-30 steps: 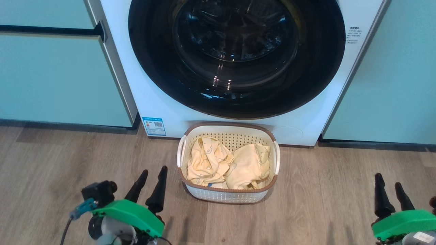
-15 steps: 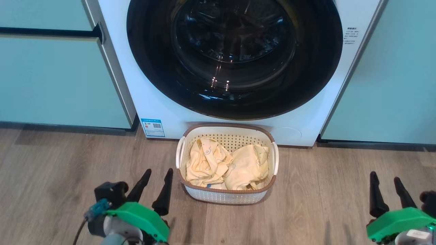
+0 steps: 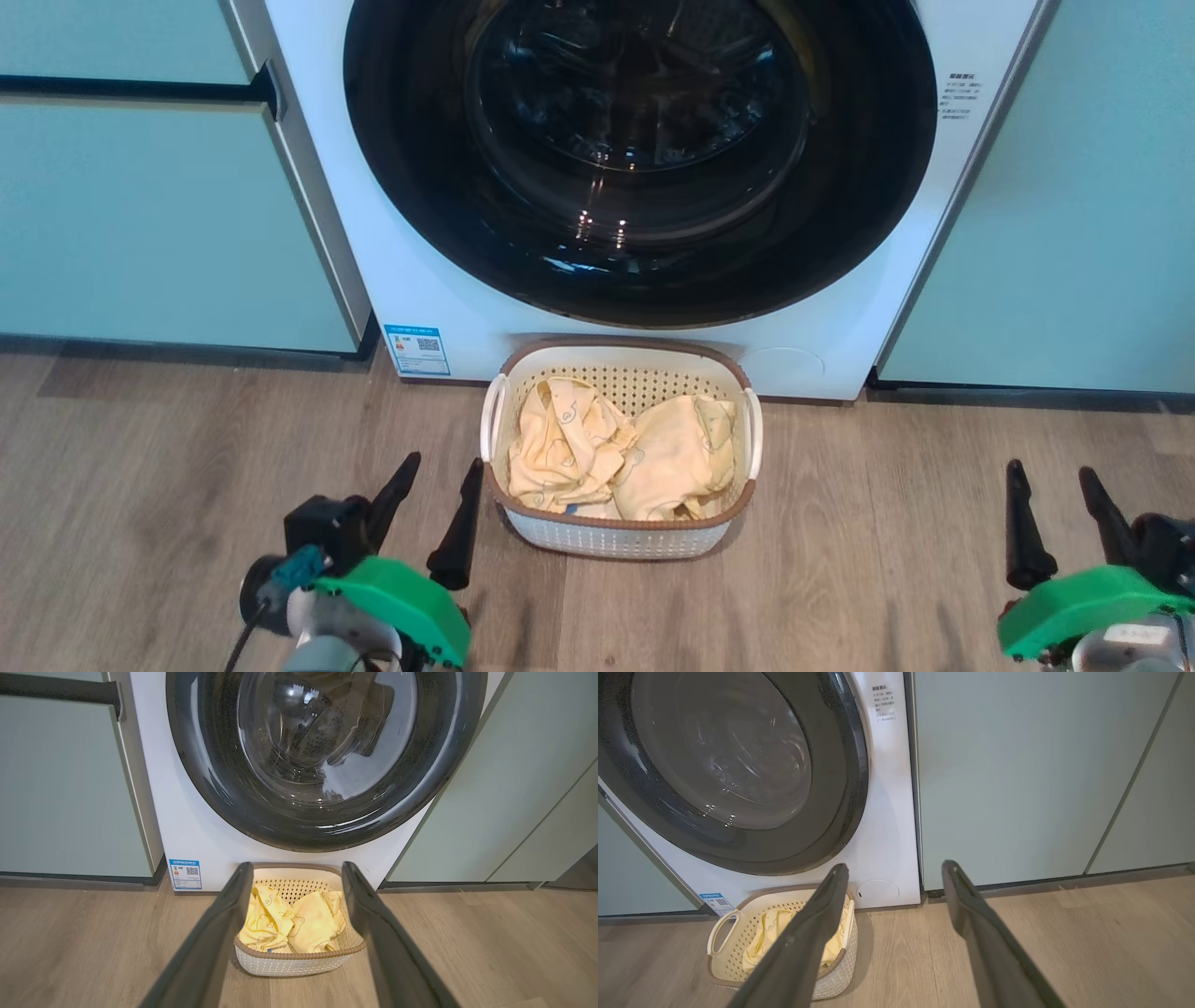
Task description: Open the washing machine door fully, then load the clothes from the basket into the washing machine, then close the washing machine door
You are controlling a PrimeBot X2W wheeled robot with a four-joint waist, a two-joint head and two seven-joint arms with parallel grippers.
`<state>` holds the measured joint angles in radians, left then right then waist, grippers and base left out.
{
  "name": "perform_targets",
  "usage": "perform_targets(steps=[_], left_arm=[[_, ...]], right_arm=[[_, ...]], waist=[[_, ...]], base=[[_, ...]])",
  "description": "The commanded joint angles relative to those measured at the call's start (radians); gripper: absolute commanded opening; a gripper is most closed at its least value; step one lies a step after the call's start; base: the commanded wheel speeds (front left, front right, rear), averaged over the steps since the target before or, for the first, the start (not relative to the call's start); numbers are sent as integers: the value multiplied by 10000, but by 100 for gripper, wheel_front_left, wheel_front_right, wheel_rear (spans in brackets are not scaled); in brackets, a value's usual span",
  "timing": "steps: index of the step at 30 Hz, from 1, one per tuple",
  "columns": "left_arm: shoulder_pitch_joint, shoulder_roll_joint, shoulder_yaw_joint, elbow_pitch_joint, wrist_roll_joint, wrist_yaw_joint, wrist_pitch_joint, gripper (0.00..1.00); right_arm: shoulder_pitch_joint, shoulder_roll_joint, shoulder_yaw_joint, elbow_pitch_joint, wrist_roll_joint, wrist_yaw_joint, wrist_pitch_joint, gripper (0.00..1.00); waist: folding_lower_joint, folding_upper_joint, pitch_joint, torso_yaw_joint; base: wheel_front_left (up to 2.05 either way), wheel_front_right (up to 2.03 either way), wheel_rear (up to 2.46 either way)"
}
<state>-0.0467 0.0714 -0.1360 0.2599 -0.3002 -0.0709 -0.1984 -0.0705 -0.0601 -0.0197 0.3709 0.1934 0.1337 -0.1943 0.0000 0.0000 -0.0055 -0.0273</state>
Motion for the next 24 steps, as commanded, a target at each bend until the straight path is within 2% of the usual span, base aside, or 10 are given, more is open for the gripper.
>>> perform_targets(steps=[1, 17, 24], left_arm=[[-606, 120, 223, -314, 387, 19, -173, 100], [-763, 40, 277, -281, 2144, 185, -634, 100], [-785, -10, 375, -137, 2004, 147, -634, 100]], right_arm=[[-590, -74, 218, -456, -366, -26, -212, 100], [-569, 29, 150, -639, -1756, -30, -674, 100], [-541, 57, 58, -552, -1523, -30, -674, 100]], waist=[[0, 0, 5, 5], [0, 0, -21, -32], [0, 0, -38, -43]], base=[[0, 0, 0], [0, 0, 0], [0, 0, 0]])
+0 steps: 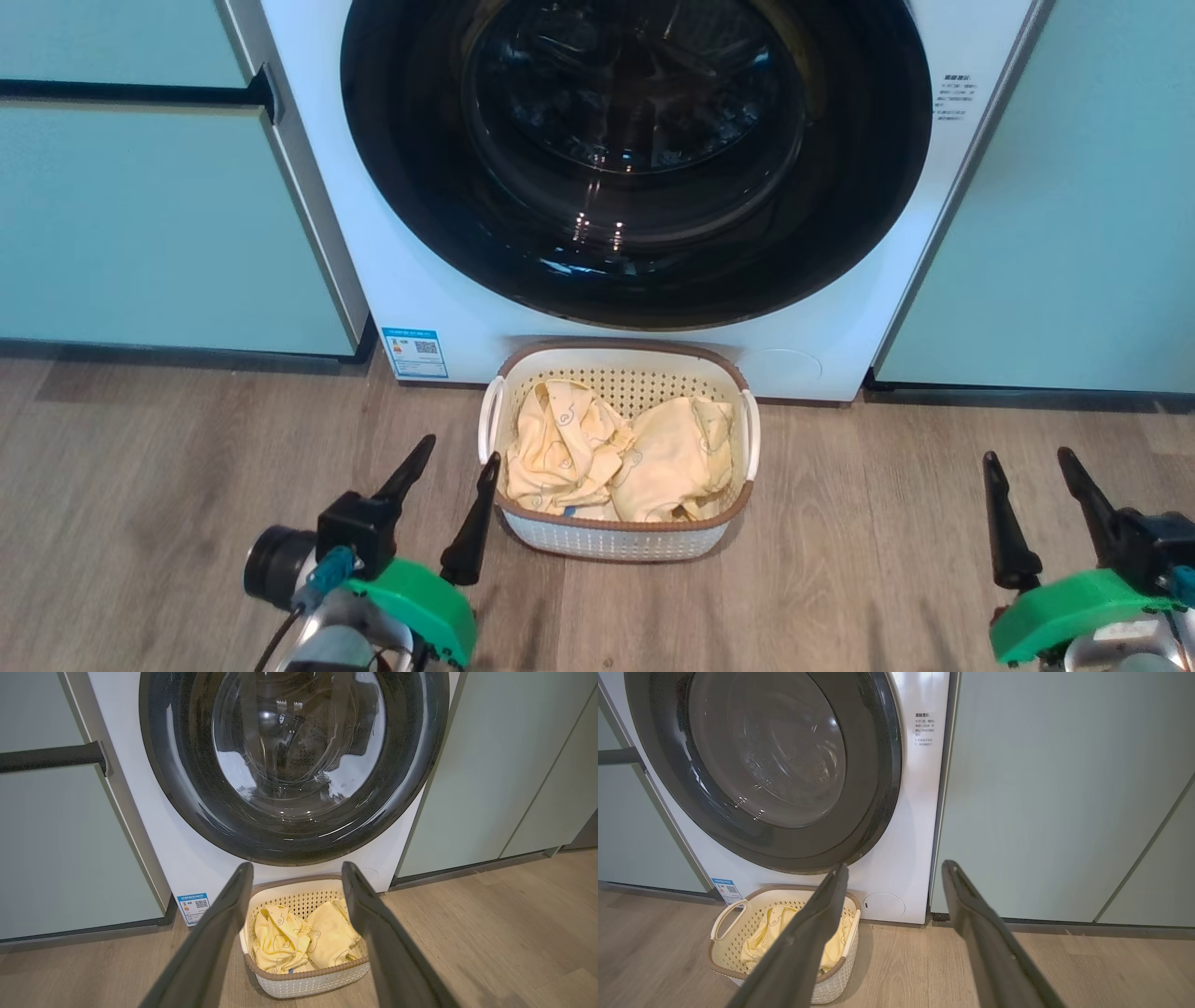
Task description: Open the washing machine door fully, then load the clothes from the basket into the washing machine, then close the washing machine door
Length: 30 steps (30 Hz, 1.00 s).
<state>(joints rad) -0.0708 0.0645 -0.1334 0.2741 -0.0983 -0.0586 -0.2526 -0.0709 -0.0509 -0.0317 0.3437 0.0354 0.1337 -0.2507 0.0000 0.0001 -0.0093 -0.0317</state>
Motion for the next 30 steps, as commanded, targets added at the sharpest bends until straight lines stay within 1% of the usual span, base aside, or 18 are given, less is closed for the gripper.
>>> perform_targets(steps=[1, 12, 24, 30], left_arm=[[-546, 53, 362, -262, -25, 20, -91, 100], [-587, -12, 487, -20, -182, -11, -91, 100], [-644, -66, 667, 391, -358, 230, -91, 100], [-693, -76, 698, 455, -362, 282, -91, 100]], right_arm=[[-533, -31, 160, -271, 73, -30, -111, 100], [-538, -7, 94, -196, 150, -30, -111, 100], [-467, 3, 37, -210, 188, -30, -111, 100], [-457, 5, 48, -207, 258, -30, -111, 100]], waist=[[0, -1, -4, -2], [0, -1, -18, -16], [0, -1, -86, 8], [0, -1, -86, 6]], base=[[0, 0, 0], [0, 0, 0], [0, 0, 0], [5, 10, -14]])
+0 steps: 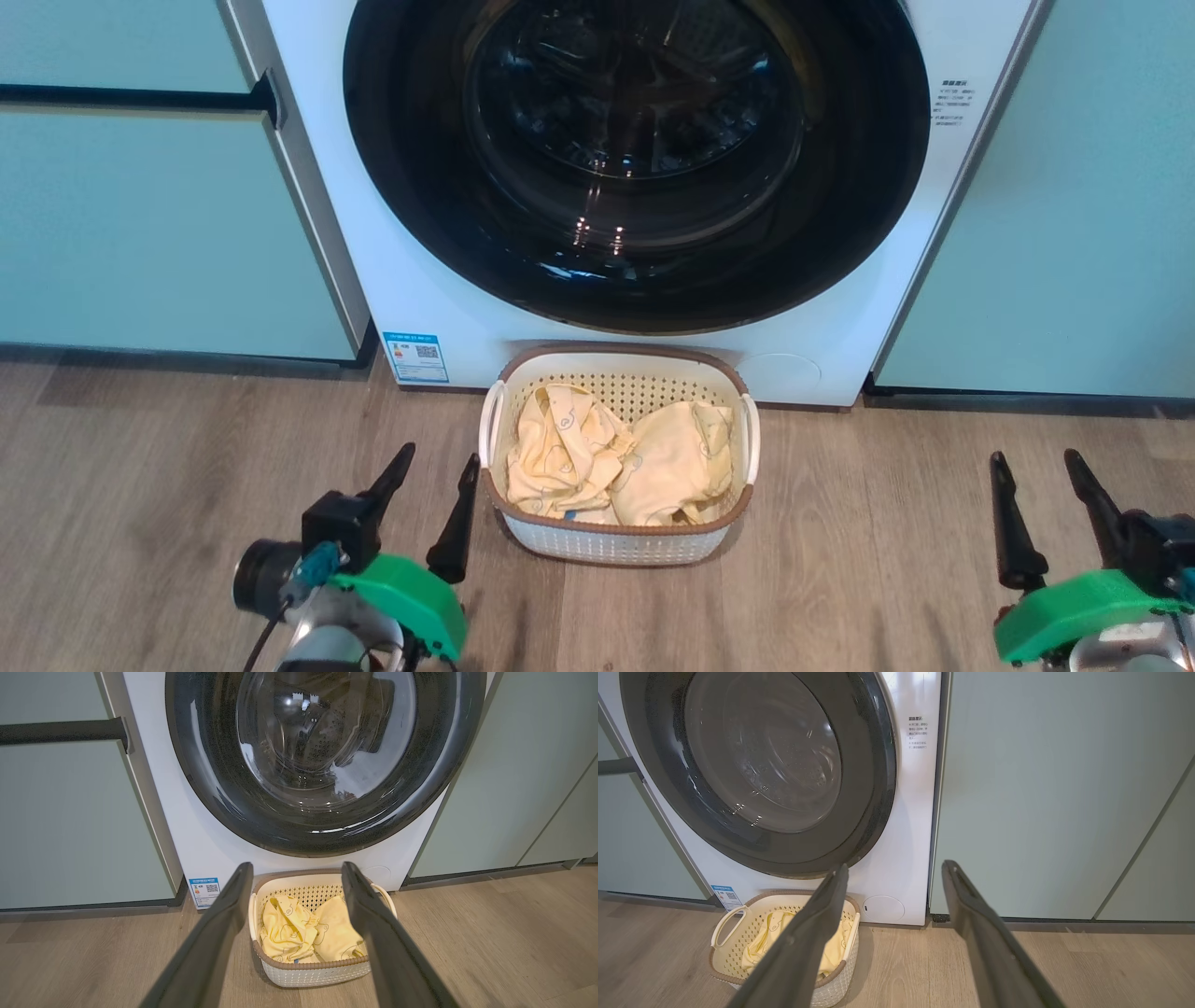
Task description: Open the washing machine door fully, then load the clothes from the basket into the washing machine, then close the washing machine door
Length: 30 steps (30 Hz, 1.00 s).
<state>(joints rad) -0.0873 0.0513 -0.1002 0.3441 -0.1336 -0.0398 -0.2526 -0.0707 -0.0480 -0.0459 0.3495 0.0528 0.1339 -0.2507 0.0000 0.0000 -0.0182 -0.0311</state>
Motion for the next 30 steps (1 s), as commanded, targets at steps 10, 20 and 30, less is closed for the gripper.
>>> perform_targets(steps=[10, 20, 30], left_arm=[[-532, 71, 373, -284, 166, 98, -91, 100], [-578, 65, 378, -305, 229, 84, -91, 100], [-551, 54, 405, -499, 229, 33, -91, 100]], right_arm=[[-425, -23, 151, -288, 123, -32, -111, 100], [-424, -23, 84, -321, 130, -32, -111, 100], [-430, -22, 41, -339, 150, -32, -111, 100]], waist=[[0, 0, 5, -44], [0, 0, 49, -67], [0, 0, 58, -92]], base=[[66, 66, -132], [121, 121, -242], [112, 112, -224]])
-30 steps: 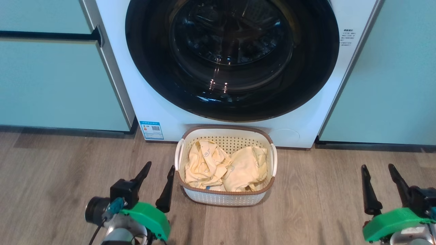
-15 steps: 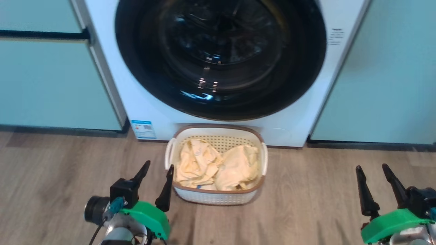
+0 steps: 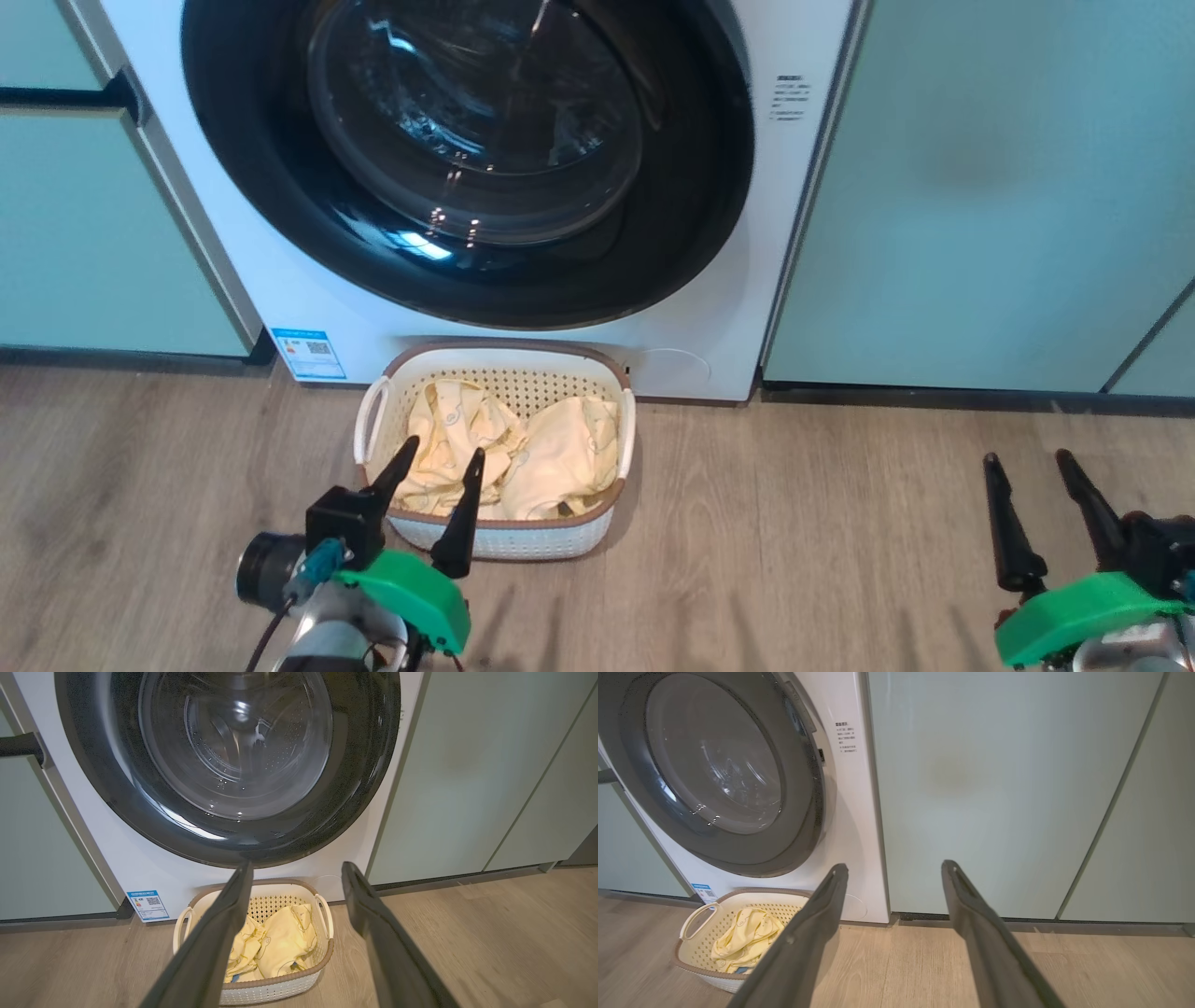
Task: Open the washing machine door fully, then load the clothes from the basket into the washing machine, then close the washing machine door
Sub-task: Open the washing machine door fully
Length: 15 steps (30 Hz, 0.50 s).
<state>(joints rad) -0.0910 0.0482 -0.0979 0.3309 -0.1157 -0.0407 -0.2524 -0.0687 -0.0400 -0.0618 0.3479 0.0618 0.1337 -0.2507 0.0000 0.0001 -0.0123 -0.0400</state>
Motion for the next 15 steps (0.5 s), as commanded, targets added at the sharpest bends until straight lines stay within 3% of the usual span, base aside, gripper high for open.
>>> perform_targets(steps=[1, 7, 15], left_arm=[[-506, 83, 383, -387, 58, 46, -93, 100], [-487, 76, 397, -445, 88, 51, -93, 100], [-496, 68, 428, -417, 88, 48, -93, 100]], right_arm=[[-454, -103, 198, -325, 58, -30, -111, 100], [-478, -103, 188, -339, 72, -30, -111, 100], [-485, -103, 168, -349, 83, -30, -111, 100]], waist=[[0, -1, 1, -6], [0, -1, 18, -29], [0, -1, 42, -62]], base=[[77, 77, -154], [49, 49, -99], [5, 5, -11]])
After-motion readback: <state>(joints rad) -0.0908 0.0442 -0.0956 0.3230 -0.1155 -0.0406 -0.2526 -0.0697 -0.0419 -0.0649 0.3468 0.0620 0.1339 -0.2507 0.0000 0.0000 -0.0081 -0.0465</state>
